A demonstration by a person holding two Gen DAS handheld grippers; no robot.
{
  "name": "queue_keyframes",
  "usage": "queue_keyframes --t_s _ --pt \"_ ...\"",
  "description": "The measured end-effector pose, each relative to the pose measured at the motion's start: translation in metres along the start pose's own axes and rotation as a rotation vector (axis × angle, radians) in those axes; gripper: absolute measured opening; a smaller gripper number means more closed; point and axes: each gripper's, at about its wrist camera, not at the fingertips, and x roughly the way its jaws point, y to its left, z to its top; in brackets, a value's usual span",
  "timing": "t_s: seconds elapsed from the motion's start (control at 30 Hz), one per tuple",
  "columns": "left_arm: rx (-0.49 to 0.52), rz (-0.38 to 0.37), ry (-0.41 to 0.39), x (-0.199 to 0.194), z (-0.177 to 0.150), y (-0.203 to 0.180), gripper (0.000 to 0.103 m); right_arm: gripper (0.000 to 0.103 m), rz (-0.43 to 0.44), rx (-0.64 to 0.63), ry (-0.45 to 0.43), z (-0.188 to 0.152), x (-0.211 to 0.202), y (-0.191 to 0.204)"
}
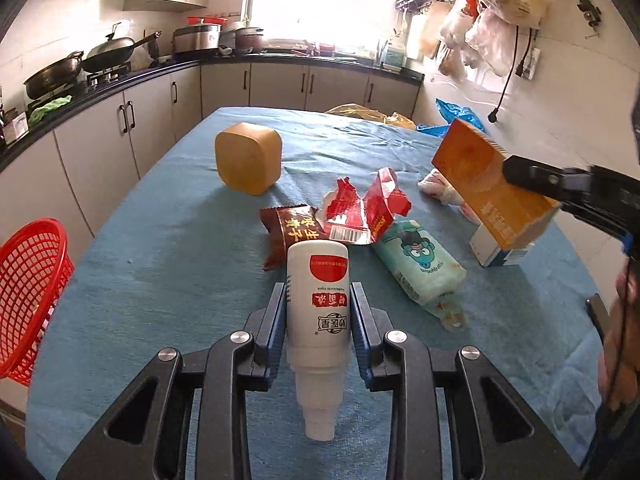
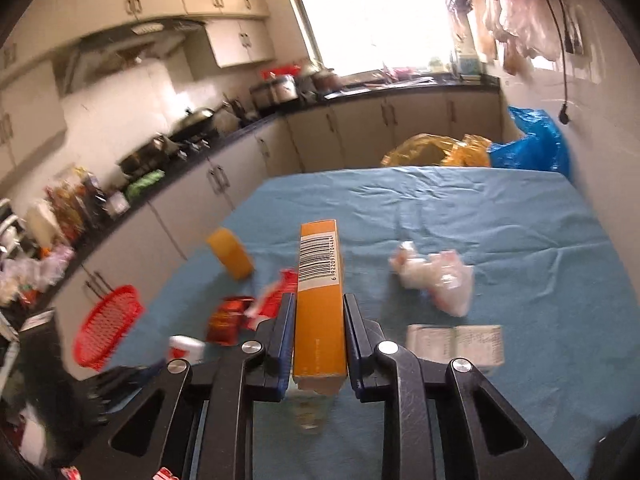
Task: Collect trash
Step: 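Grasp the orange box with the right tool, then carry the spray bottle and orange box toward the red basket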
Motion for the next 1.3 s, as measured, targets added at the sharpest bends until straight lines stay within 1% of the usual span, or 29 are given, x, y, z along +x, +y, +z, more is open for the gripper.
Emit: queue_keyframes --t_s 0.1,0.27,0.5,1.3 --pt "-0.006 0.004 0.000 0.000 0.000 0.001 0.029 0.024 0.021 -0.037 0.010 -0.008 0.006 0.014" --pt "-0.016 0.010 -0.003 0.000 -0.001 0.003 0.029 0.024 0.042 -0.040 0.045 -0.016 0.019 0.016" --pt "-0.017 0.011 0.001 0.000 -0.001 0.003 0.029 0.024 0.055 -0.045 0.042 -0.020 0.020 0.012" --pt "-0.023 0.015 -0.001 0.000 -0.001 0.004 0.029 0.024 0.078 -0.084 0.033 -0.023 0.016 0.019"
